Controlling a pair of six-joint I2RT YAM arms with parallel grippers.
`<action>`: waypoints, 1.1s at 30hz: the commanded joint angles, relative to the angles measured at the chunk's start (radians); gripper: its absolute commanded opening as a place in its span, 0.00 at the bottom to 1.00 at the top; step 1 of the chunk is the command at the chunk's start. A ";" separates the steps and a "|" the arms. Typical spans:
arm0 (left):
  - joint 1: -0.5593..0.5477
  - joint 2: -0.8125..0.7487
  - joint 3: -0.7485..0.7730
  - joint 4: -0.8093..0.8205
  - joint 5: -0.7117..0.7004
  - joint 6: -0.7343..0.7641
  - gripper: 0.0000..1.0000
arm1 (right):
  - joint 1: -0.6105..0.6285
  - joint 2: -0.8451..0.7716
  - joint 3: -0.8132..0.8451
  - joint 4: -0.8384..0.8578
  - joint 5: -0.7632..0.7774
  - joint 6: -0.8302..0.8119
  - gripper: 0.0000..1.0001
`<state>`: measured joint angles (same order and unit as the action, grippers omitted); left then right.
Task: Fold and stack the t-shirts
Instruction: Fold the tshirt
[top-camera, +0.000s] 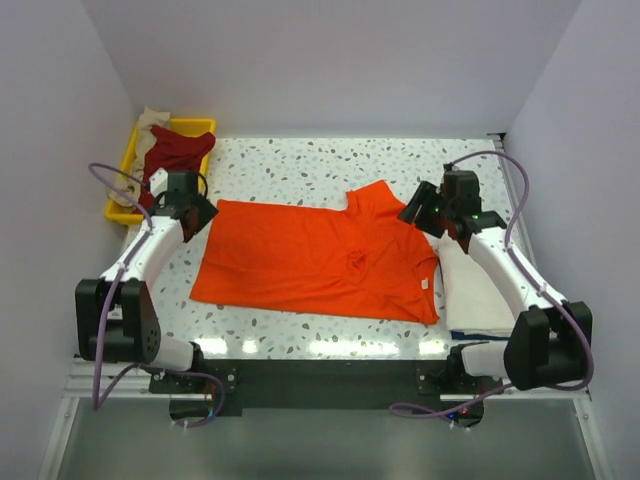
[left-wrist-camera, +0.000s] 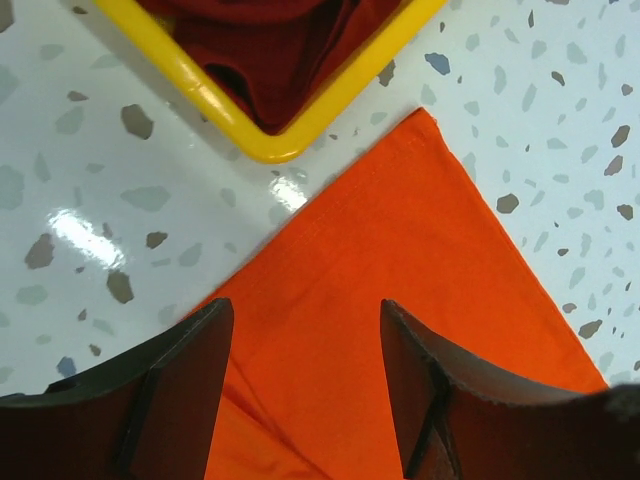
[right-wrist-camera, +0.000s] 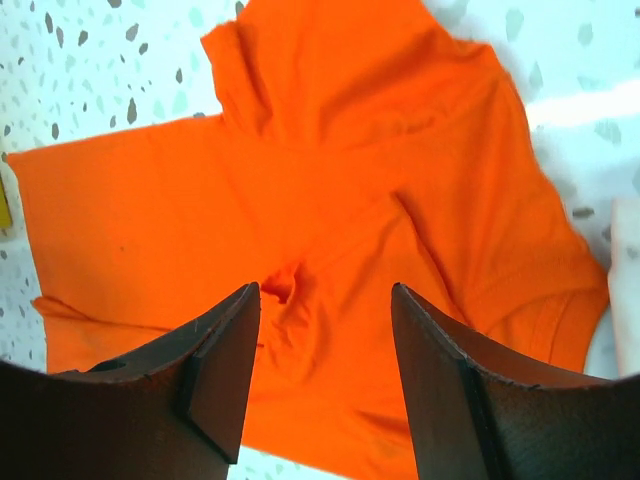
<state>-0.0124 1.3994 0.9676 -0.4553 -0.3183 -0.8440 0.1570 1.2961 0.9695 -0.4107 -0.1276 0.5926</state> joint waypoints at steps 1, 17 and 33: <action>-0.032 0.116 0.126 0.072 -0.031 0.040 0.64 | 0.003 0.073 0.064 0.107 0.008 -0.040 0.59; -0.090 0.565 0.500 0.005 -0.120 0.023 0.51 | 0.003 0.357 0.204 0.213 -0.029 -0.040 0.58; -0.097 0.714 0.625 -0.043 -0.174 -0.055 0.40 | 0.004 0.417 0.233 0.219 -0.030 -0.053 0.58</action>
<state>-0.1062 2.0968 1.5448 -0.4896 -0.4580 -0.8719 0.1570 1.7153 1.1572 -0.2256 -0.1501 0.5591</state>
